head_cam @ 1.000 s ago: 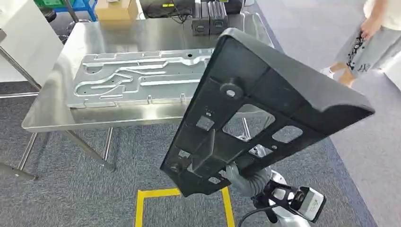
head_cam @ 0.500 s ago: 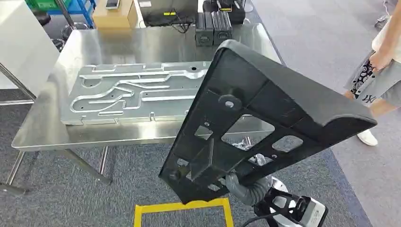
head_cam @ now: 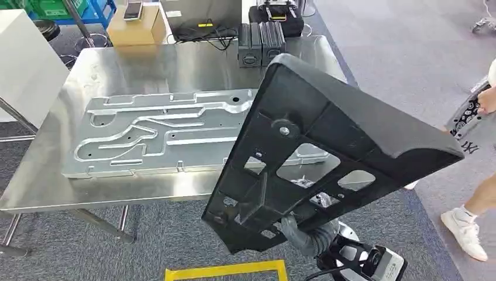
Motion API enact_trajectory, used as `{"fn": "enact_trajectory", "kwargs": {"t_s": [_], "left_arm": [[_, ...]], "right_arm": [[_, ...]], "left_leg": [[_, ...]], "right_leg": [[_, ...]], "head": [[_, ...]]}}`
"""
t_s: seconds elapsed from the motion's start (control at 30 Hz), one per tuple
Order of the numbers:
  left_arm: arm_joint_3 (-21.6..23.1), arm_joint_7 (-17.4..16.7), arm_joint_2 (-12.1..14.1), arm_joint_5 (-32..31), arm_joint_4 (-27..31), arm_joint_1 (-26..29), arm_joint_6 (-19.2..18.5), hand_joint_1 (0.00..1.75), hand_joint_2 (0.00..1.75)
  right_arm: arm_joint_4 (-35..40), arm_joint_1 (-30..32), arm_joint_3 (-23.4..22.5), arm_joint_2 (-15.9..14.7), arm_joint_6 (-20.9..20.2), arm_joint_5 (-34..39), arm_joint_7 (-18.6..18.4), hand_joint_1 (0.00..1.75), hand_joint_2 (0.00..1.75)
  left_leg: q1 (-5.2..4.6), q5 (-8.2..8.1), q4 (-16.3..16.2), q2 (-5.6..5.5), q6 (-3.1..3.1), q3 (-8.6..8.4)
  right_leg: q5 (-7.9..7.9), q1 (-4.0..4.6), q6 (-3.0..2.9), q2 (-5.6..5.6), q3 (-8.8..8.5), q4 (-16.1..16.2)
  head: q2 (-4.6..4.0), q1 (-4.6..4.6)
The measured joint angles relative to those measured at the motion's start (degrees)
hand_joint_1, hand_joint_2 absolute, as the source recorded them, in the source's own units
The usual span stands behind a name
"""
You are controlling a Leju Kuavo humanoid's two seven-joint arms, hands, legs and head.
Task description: Take the parts from the cabinet and place them on the table.
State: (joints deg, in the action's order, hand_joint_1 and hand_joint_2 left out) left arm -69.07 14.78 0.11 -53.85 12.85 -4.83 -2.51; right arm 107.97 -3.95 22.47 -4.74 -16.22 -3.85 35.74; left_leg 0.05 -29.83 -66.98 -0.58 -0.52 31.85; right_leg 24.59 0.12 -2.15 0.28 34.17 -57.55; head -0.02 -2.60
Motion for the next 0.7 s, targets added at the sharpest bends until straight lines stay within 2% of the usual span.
{"fn": "enact_trajectory", "kwargs": {"t_s": [0.03, 0.07, 0.1, 0.13, 0.17, 0.2, 0.23, 0.27, 0.3, 0.4, 0.43, 0.47, 0.5, 0.57, 0.6, 0.63, 0.67, 0.7], "left_arm": [[-0.04, 0.02, 0.00, 0.07, 0.00, -0.01, 0.00, 0.00, 1.75], [-0.13, 0.15, 0.00, 0.07, 0.00, 0.09, 0.00, 0.00, 1.75], [-0.28, 0.17, -0.02, 0.04, 0.00, 0.28, 0.00, 0.00, 1.75], [-0.37, 0.24, -0.07, 0.04, 0.00, 0.43, 0.00, 0.00, 1.75], [-0.48, 0.33, -0.09, 0.00, 0.00, 0.49, 0.00, 0.00, 1.75], [-0.61, 0.39, -0.09, 0.00, 0.00, 0.48, 0.00, 0.00, 1.75], [-0.74, 0.46, -0.09, 0.00, 0.00, 0.47, 0.02, 0.00, 1.75], [-0.87, 0.46, -0.11, 0.07, 0.00, 0.64, 0.09, 0.00, 1.75], [-0.94, 0.46, -0.15, 0.09, 0.00, 0.54, 0.11, 0.00, 1.75], [-1.09, 0.79, -0.20, 0.44, 0.00, 0.51, 0.09, 0.00, 1.75], [-1.20, 0.81, -0.24, 0.44, 0.00, 0.43, 0.09, 0.00, 1.75], [-1.27, 0.94, -0.33, 0.44, 0.00, 0.37, 0.00, 0.00, 1.75], [-1.29, 0.98, -0.33, 0.39, 0.00, 0.35, -0.11, 0.00, 1.75], [-1.33, 1.05, -0.33, 0.15, 0.00, 0.27, -0.48, 0.00, 1.75], [-1.36, 1.22, -0.31, 0.04, 0.00, 0.18, -0.63, 0.00, 1.75], [-1.35, 1.42, -0.31, -0.13, 0.00, 0.18, -0.72, 0.00, 1.75], [-1.36, 1.72, -0.26, -0.20, 0.00, 0.21, -0.81, 0.00, 1.75], [-1.38, 1.97, -0.26, -0.28, 0.00, 0.16, -0.87, 0.00, 1.75]], "right_arm": [[0.04, -0.05, 0.00, -0.04, 0.74, -0.09, 0.00, 1.75, 1.75], [0.11, -0.08, 0.00, -0.20, 1.49, -0.15, 0.00, 1.75, 1.75], [0.17, -0.10, 0.00, -0.39, 2.05, -0.13, 0.00, 1.75, 1.75], [0.17, -0.27, -0.09, -0.63, 2.65, -0.11, 0.00, 1.75, 1.75], [0.17, -0.47, -0.33, -0.87, 3.16, -0.11, 0.00, 1.75, 1.75], [0.17, -0.78, -0.74, -1.13, 3.75, -0.11, 0.00, 1.75, 1.75], [0.17, -1.24, -1.20, -1.29, 4.24, -0.11, 0.00, 1.75, 1.75], [0.09, -1.88, -1.75, -1.53, 4.83, -0.15, 0.00, 1.75, 1.75], [-0.13, -2.57, -2.14, -1.68, 5.22, -0.29, 0.00, 1.75, 1.75], [-2.40, -6.59, -4.00, -2.56, 6.82, -1.27, 0.00, 1.75, 1.75], [-3.62, -8.23, -4.56, -2.84, 7.58, -1.83, 0.00, 1.75, 1.75], [-5.03, -9.74, -5.09, -3.29, 9.07, -3.08, 0.00, 1.75, 1.75], [-6.54, -11.61, -5.38, -3.65, 10.65, -4.49, 0.00, 1.75, 1.75], [-11.44, -15.89, -5.68, -4.22, 14.93, -8.70, 0.00, 1.75, 1.75], [-14.15, -18.11, -5.86, -4.52, 16.84, -11.11, 0.00, 1.75, 1.75], [-16.84, -20.33, -6.06, -4.61, 18.91, -13.96, -0.04, 1.75, 1.75], [-20.24, -23.11, -6.36, -4.63, 21.51, -18.16, -0.18, 1.75, 1.75], [-22.92, -25.67, -6.60, -4.63, 23.46, -20.97, -0.37, 1.75, 1.75]], "left_leg": [[0.16, -2.00, -4.48, 0.04, -0.44, 3.11], [0.22, -4.58, -7.62, 0.10, -0.63, 5.55], [0.26, -6.50, -9.30, 0.13, -0.66, 7.40], [0.34, -6.56, -8.78, 0.14, -0.72, 8.08], [0.43, -5.17, -6.30, 0.15, -0.69, 7.79], [0.49, -2.36, -1.90, 0.18, -0.60, 6.66], [0.51, 2.00, 3.27, 0.28, -0.45, 5.19], [0.52, 7.03, 7.63, 0.47, -0.44, 4.46], [0.28, 6.14, 8.13, 0.56, -0.03, 4.84], [-0.10, 6.70, 7.99, 0.37, 1.03, 4.71], [0.27, 6.88, 8.52, 0.38, 1.44, 4.39], [0.20, 6.78, 8.80, 0.35, 1.75, 4.06], [0.18, 6.62, 8.88, 0.40, 2.09, 3.84], [-0.01, 6.24, 8.85, 0.43, 2.45, 3.63], [-0.09, 6.03, 8.82, 0.39, 2.54, 3.51], [-0.10, 5.84, 8.79, 0.30, 2.53, 3.31], [-0.14, 5.59, 8.73, 0.21, 2.47, 2.99], [-0.18, 5.35, 8.67, 0.12, 2.44, 2.63]], "right_leg": [[0.53, 0.03, -0.05, 0.00, -0.48, 0.00], [1.04, 0.04, -0.07, 0.01, -0.97, 0.00], [1.56, 0.03, -0.02, 0.05, -1.59, 0.00], [2.07, 0.02, 0.03, 0.11, -2.26, 0.00], [2.57, 0.01, 0.11, 0.13, -3.04, 0.00], [3.09, 0.01, 0.24, 0.10, -3.94, -0.02], [3.74, -0.07, 0.45, 0.06, -4.87, -0.03], [4.28, 0.02, 0.75, 0.09, -5.20, -0.02], [4.67, 0.15, 1.10, 0.23, -5.41, -0.58], [5.37, 0.10, 2.10, 0.30, -5.15, -0.10], [5.85, 0.01, 2.51, 0.36, -5.24, -0.27], [6.68, -0.17, 2.75, 0.14, -4.86, -1.65], [8.35, -0.18, 2.96, 0.06, -3.27, -4.76], [12.00, -0.36, 3.32, 0.03, 2.36, -14.29], [12.70, -0.41, 3.40, 0.03, 5.16, -18.26], [11.66, -0.42, 3.39, 0.03, 6.40, -19.08], [9.09, -0.41, 3.29, 0.03, 6.25, -17.01], [5.85, -0.41, 3.08, 0.03, 4.96, -12.90]], "head": [[0.00, 0.00], [0.00, -0.02], [0.00, 0.00], [0.00, 0.00], [0.00, -0.02], [0.00, 0.00], [0.00, 0.00], [0.00, 0.00], [0.00, -0.02], [0.00, -0.02], [0.00, 0.00], [0.00, 0.02], [0.00, 0.00], [0.00, 0.00], [0.00, 0.00], [0.00, 0.00], [0.00, 0.00], [0.00, 0.00]]}}
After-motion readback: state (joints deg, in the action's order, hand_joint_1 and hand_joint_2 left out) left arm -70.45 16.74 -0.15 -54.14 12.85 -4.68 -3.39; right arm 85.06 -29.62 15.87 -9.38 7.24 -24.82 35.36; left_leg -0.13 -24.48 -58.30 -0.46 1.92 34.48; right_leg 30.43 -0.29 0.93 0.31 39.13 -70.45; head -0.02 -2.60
